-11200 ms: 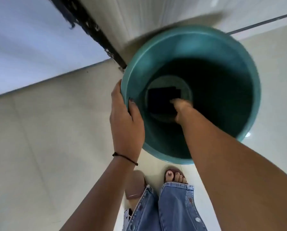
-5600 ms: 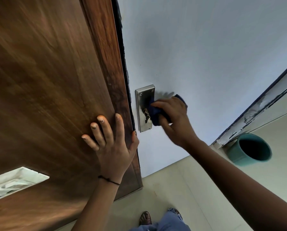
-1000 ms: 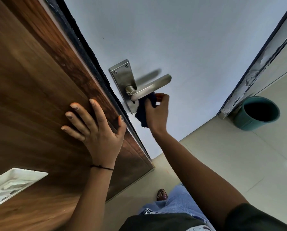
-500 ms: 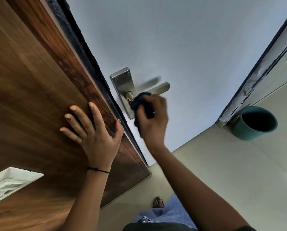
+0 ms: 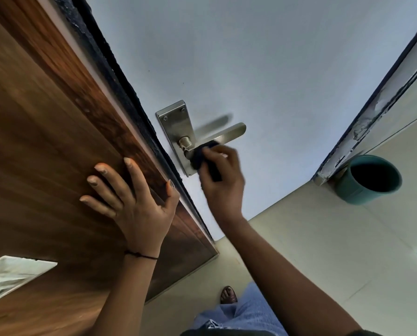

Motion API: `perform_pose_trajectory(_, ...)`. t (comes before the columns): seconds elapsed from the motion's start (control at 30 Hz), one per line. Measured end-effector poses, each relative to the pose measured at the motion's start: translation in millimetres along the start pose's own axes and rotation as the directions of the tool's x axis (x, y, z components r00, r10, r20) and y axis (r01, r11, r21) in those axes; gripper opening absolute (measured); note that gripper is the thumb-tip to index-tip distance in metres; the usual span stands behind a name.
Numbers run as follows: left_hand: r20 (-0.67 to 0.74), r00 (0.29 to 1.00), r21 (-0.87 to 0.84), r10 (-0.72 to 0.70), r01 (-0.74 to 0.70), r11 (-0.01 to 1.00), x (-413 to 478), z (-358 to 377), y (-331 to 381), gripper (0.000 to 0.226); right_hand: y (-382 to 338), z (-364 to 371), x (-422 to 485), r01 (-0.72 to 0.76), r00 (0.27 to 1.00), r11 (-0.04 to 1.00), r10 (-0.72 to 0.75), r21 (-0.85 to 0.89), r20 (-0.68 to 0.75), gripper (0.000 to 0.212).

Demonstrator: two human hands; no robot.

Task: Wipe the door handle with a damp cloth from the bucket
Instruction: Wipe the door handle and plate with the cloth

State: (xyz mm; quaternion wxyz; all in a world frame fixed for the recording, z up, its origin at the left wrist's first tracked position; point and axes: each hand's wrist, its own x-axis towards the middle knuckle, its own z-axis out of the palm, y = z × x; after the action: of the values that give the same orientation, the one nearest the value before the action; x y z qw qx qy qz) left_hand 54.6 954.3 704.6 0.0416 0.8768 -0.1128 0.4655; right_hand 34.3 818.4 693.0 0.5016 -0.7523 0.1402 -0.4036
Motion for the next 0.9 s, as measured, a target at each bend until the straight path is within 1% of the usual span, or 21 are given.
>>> perform_pose_trajectory(0.03, 0.001, 1.000, -0.002, -0.002, 0.002, 1.000, 0.1, -0.2, 0.3, 0.095, -3.9, 4.0, -7.8, 0.049, 0.997, 0.998, -0.046, -0.035, 0.064, 0.023)
perform_pose_trajectory(0.07, 0.000, 1.000, -0.001, -0.001, 0.001, 1.000, 0.1, -0.1, 0.7, 0.095, -4.0, 4.9, -9.7, 0.084, 0.992, 0.995, -0.079, -0.052, 0.096, 0.023)
perform_pose_trajectory(0.1, -0.002, 1.000, 0.003, 0.002, -0.002, 1.000, 0.0, 0.1, 0.8, 0.095, -0.7, 2.4, -5.5, 0.099, 0.992, 0.993, -0.093, -0.058, 0.087, 0.022)
perform_pose_trajectory(0.17, -0.004, 1.000, 0.014, 0.009, -0.009, 1.000, -0.5, 1.2, 0.5, 0.095, 13.4, -7.9, 10.6, 0.048, 0.999, 0.998, -0.049, -0.046, -0.021, 0.021)
perform_pose_trajectory(0.23, -0.003, 1.000, 0.020, 0.009, -0.009, 1.000, -0.3, 1.9, 0.4, 0.095, 26.5, -24.6, 33.3, -0.044, 0.992, 0.999, 0.042, -0.017, -0.121, 0.023)
perform_pose_trajectory(0.3, -0.007, 1.000, 0.013, 0.007, -0.007, 1.000, -0.4, 2.2, 0.9, 0.094, 32.1, -41.2, 53.0, -0.125, 0.986, 0.992, 0.124, -0.002, -0.115, 0.023)
perform_pose_trajectory(0.4, -0.016, 1.000, 0.008, 0.004, -0.004, 1.000, -1.7, 2.8, 0.8, 0.095, 23.1, -57.7, 68.9, -0.169, 0.986, 0.986, 0.168, -0.014, -0.015, 0.025)
perform_pose_trajectory(0.47, -0.021, 1.000, 0.008, 0.004, -0.004, 1.000, -1.8, 3.7, 0.7, 0.095, 8.6, -62.2, 73.1, -0.104, 0.994, 0.993, 0.105, -0.047, 0.023, 0.027)
perform_pose_trajectory(0.53, -0.025, 1.000, 0.016, 0.007, -0.006, 1.000, -2.0, 4.6, 0.8, 0.093, -10.8, -57.5, 74.3, 0.053, 0.993, 0.994, -0.042, -0.095, 0.113, 0.028)
perform_pose_trajectory(0.57, -0.025, 1.000, 0.020, 0.008, -0.008, 1.000, -2.1, 4.9, 0.8, 0.092, -21.6, -52.2, 74.6, 0.175, 0.968, 0.976, -0.147, -0.131, 0.202, 0.028)
perform_pose_trajectory(0.6, -0.023, 1.000, 0.022, 0.011, -0.010, 1.000, -2.4, 5.0, 0.9, 0.091, -32.0, -46.1, 75.1, 0.323, 0.911, 0.930, -0.255, -0.177, 0.323, 0.029)
perform_pose_trajectory(0.63, -0.019, 1.000, 0.021, 0.012, -0.012, 1.000, -2.6, 5.0, 0.7, 0.089, -41.0, -38.5, 76.0, 0.481, 0.821, 0.849, -0.346, -0.221, 0.455, 0.029)
perform_pose_trajectory(0.67, -0.015, 1.000, 0.018, 0.012, -0.012, 1.000, -2.9, 4.8, 0.3, 0.087, -48.9, -30.7, 76.2, 0.619, 0.715, 0.742, -0.395, -0.259, 0.577, 0.030)
perform_pose_trajectory(0.7, -0.011, 1.000, 0.017, 0.009, -0.009, 1.000, -3.0, 4.4, 0.0, 0.086, -54.6, -23.3, 75.9, 0.722, 0.617, 0.629, -0.399, -0.287, 0.678, 0.031)
perform_pose_trajectory(0.73, -0.008, 1.000, 0.020, 0.008, -0.008, 1.000, -2.8, 4.5, 0.3, 0.085, -59.1, -17.5, 74.9, 0.792, 0.543, 0.528, -0.379, -0.307, 0.750, 0.030)
perform_pose_trajectory(0.8, -0.004, 1.000, 0.028, 0.008, -0.008, 1.000, -1.9, 4.9, 0.7, 0.085, -63.6, -10.7, 71.0, 0.870, 0.447, 0.379, -0.337, -0.316, 0.829, 0.027)
perform_pose_trajectory(0.83, -0.005, 1.000, 0.032, 0.008, -0.007, 0.999, -1.9, 4.7, 0.3, 0.085, -64.9, -9.7, 69.7, 0.889, 0.419, 0.335, -0.322, -0.312, 0.849, 0.026)
perform_pose_trajectory(0.87, -0.006, 1.000, 0.036, 0.009, -0.009, 0.999, -2.2, 4.8, -0.1, 0.086, -65.3, -9.9, 69.4, 0.895, 0.403, 0.325, -0.297, -0.306, 0.866, 0.027)
perform_pose_trajectory(0.9, -0.007, 1.000, 0.036, 0.010, -0.010, 0.999, -2.6, 5.0, -0.4, 0.087, -65.2, -10.5, 71.3, 0.887, 0.402, 0.348, -0.261, -0.303, 0.877, 0.029)
